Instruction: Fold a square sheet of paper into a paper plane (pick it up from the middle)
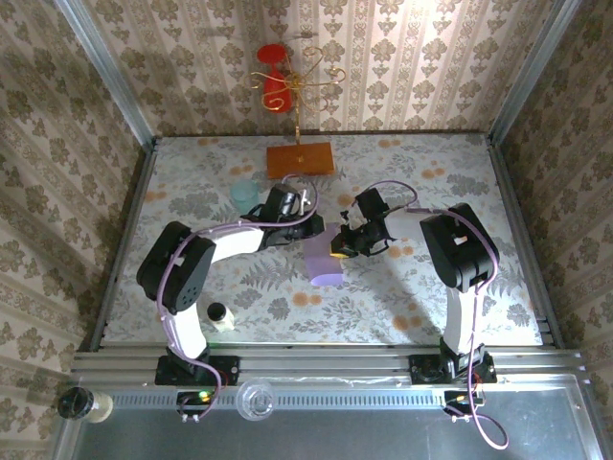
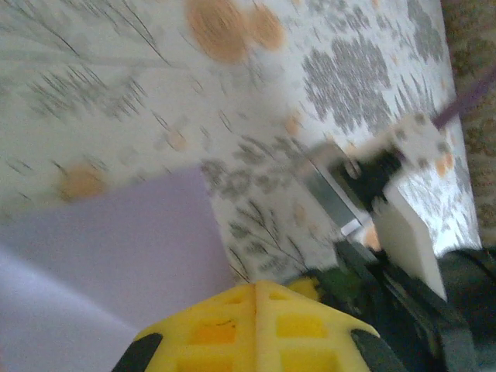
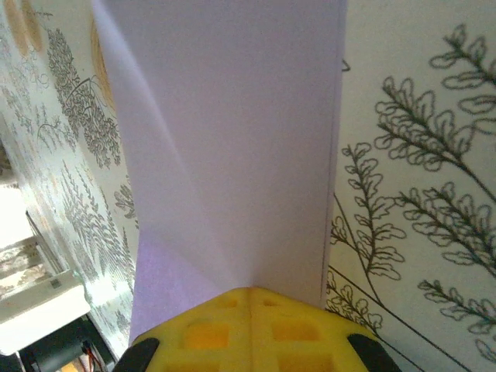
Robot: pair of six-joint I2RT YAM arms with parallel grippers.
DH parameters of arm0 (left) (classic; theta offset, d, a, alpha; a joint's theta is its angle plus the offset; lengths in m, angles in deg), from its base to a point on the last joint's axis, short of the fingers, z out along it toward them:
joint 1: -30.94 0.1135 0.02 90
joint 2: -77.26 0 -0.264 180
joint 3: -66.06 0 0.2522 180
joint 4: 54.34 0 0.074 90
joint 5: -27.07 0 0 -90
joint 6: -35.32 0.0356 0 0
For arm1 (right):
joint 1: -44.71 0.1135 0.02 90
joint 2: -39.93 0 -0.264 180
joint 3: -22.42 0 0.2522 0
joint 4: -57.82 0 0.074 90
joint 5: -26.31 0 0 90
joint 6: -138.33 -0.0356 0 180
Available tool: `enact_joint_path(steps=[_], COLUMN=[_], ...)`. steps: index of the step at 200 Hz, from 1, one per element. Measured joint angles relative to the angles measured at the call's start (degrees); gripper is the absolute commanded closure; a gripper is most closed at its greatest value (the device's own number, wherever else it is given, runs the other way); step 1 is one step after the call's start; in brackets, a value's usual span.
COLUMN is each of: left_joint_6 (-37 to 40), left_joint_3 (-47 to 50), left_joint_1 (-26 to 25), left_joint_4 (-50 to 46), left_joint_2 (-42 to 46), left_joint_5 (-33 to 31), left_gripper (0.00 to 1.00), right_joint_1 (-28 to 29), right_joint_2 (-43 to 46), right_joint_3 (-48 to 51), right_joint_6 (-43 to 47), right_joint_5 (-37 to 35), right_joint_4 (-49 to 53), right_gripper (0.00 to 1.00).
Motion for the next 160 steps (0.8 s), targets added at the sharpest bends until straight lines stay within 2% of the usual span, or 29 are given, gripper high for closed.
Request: enact_joint_path(steps=[71,117,160], left_joint_6=[-8.02,-9.29,-9.31], left_joint_3=[8.09,8.70,12.07], left_joint_1=[-0.94,-0.90,1.44], left_joint_4=[-1.90,-1.92,-0.07], left_joint_2=[0.57,0.57,0.66], left_joint_5=[5.51,6.12,6.88], left_gripper=[0.96,0.96,0.96], right_joint_1=[0.00,0.00,0.02], right_joint_2=[1.01,1.18,1.22], right_joint_3=[2.60,3.06,3.06], right_joint_6=[-3.15,-3.54,-3.76], right_joint_5=[-0.04,-0.09,-0.20], right_joint_4=[-4.48,-5.16,-5.16], right_gripper=[0.95,0.95,0.95])
